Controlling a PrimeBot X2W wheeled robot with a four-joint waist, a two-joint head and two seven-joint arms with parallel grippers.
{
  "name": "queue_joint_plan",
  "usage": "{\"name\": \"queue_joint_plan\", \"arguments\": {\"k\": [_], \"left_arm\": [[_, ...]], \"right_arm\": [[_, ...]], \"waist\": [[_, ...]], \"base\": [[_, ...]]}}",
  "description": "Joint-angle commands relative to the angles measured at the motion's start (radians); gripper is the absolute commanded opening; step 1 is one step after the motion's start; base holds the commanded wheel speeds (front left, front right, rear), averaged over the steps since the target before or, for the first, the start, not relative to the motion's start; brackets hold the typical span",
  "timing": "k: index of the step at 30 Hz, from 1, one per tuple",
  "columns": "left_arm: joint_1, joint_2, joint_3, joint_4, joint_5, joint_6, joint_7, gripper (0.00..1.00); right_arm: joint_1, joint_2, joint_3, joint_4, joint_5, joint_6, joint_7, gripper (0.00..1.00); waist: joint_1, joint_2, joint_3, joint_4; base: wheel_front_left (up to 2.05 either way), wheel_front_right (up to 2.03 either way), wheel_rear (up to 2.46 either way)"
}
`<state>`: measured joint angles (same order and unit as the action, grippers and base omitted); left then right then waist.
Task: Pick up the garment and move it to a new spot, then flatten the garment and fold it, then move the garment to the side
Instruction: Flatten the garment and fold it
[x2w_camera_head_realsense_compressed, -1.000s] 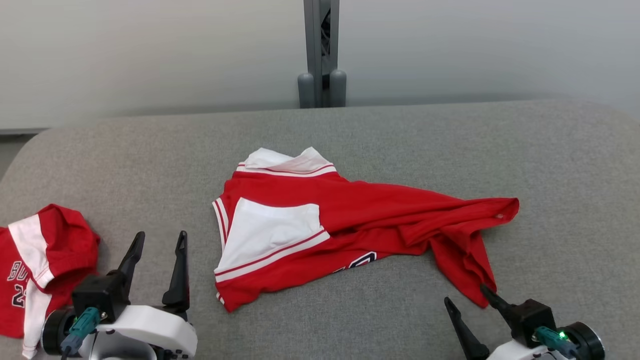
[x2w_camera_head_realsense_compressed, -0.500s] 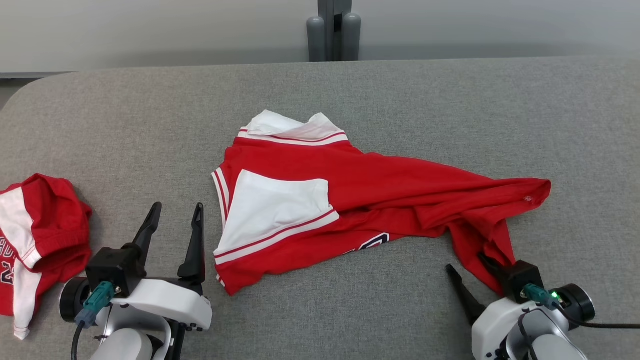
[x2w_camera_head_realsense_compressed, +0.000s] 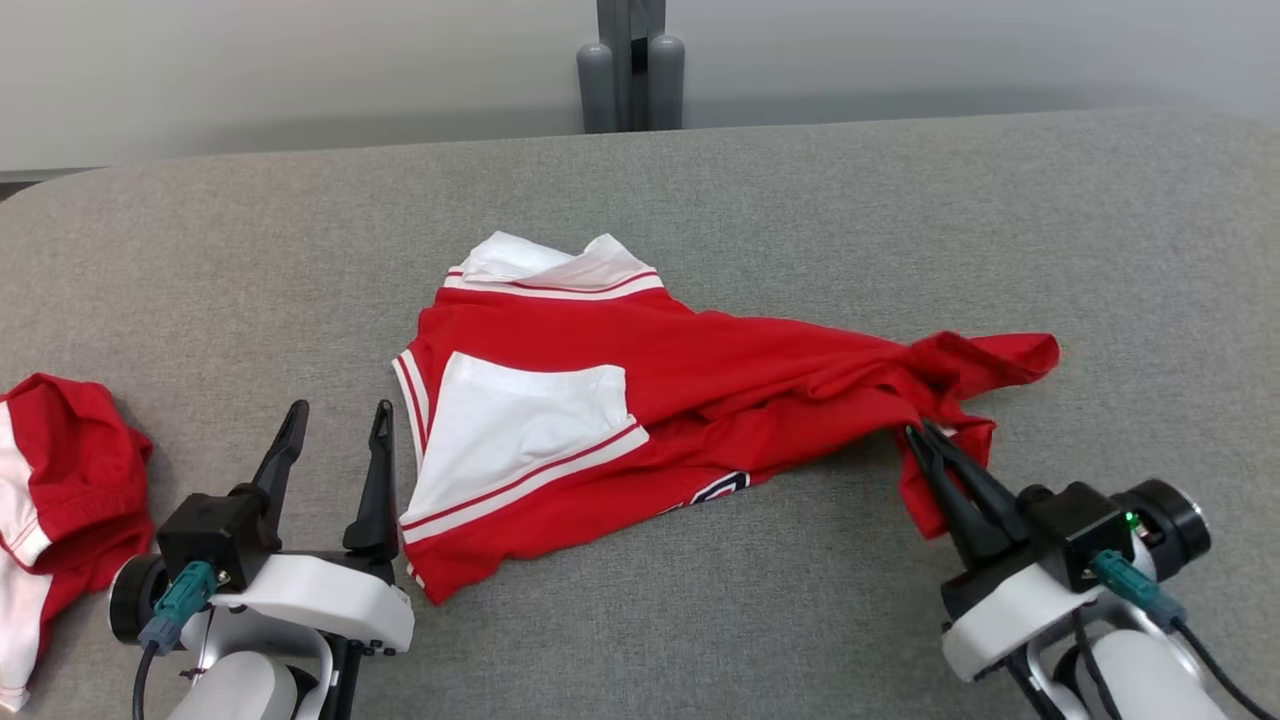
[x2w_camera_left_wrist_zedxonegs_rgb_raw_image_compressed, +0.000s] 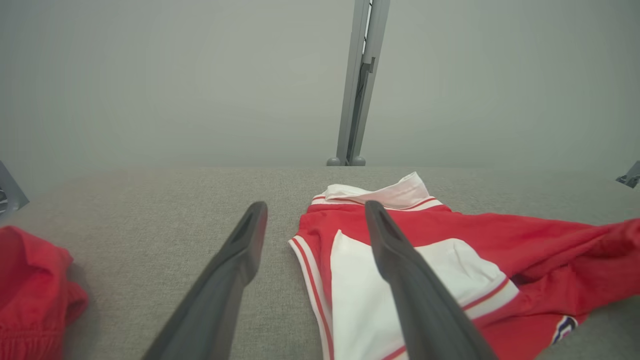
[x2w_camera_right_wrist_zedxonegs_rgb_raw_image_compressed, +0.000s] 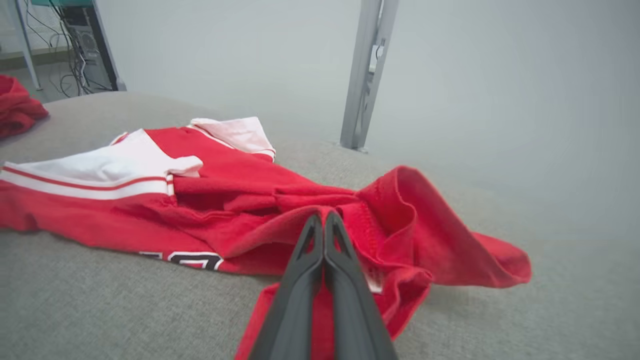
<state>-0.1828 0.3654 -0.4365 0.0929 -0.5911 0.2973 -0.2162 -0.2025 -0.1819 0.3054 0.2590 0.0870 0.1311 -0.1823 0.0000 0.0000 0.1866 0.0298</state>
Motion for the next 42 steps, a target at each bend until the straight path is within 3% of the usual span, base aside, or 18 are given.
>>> {"name": "queue_joint_plan", "arguments": {"k": [1,7,11,17,26,28,33,42], "left_arm": [[0.006,0.005,0.004,0.000,-0.003,-0.001,-0.007,1.00],[-0.004,0.006,0.003,0.000,-0.005,-0.003,-0.008,1.00],[-0.006,0.003,-0.004,0.002,-0.008,-0.007,-0.006,1.00],[0.005,0.004,-0.010,0.003,-0.010,-0.006,-0.003,1.00],[0.006,0.013,-0.022,-0.003,-0.014,-0.012,0.011,1.00],[0.007,0.016,-0.023,-0.003,-0.014,-0.011,0.014,1.00],[0.023,0.025,-0.019,-0.007,-0.012,0.001,0.014,1.00],[0.055,0.054,-0.001,-0.041,0.004,0.039,0.003,1.00]], "right_arm": [[0.008,-0.022,-0.010,-0.089,-0.010,-0.001,0.014,0.00],[-0.013,-0.049,-0.064,-0.272,-0.035,-0.001,0.033,0.00],[0.004,-0.071,-0.100,-0.312,-0.061,-0.001,0.039,0.00],[0.119,-0.088,-0.065,-0.223,-0.029,-0.001,0.084,0.00],[0.216,-0.046,-0.031,0.010,0.036,-0.001,0.054,0.00],[0.214,-0.034,-0.035,0.039,0.043,-0.001,0.042,1.00],[0.209,0.001,-0.071,0.011,0.072,-0.001,-0.012,1.00],[0.183,0.028,-0.175,-0.207,0.069,-0.001,-0.033,1.00]], "waist": [[0.0000,0.0000,-0.008,-0.010],[0.0000,0.0000,-0.017,-0.018],[0.0000,0.0000,-0.022,-0.015],[0.0000,0.0000,-0.031,-0.007],[0.0000,0.0000,-0.039,-0.017],[0.0000,0.0000,-0.044,-0.019],[0.0000,0.0000,-0.071,-0.027],[0.0000,0.0000,-0.115,-0.044]], "base": [[0.00,0.00,0.00],[0.00,0.00,0.00],[0.00,0.00,0.00],[0.00,0.00,0.00],[0.00,0.00,0.00],[0.00,0.00,0.00],[0.00,0.00,0.00],[0.00,0.00,0.00]]}}
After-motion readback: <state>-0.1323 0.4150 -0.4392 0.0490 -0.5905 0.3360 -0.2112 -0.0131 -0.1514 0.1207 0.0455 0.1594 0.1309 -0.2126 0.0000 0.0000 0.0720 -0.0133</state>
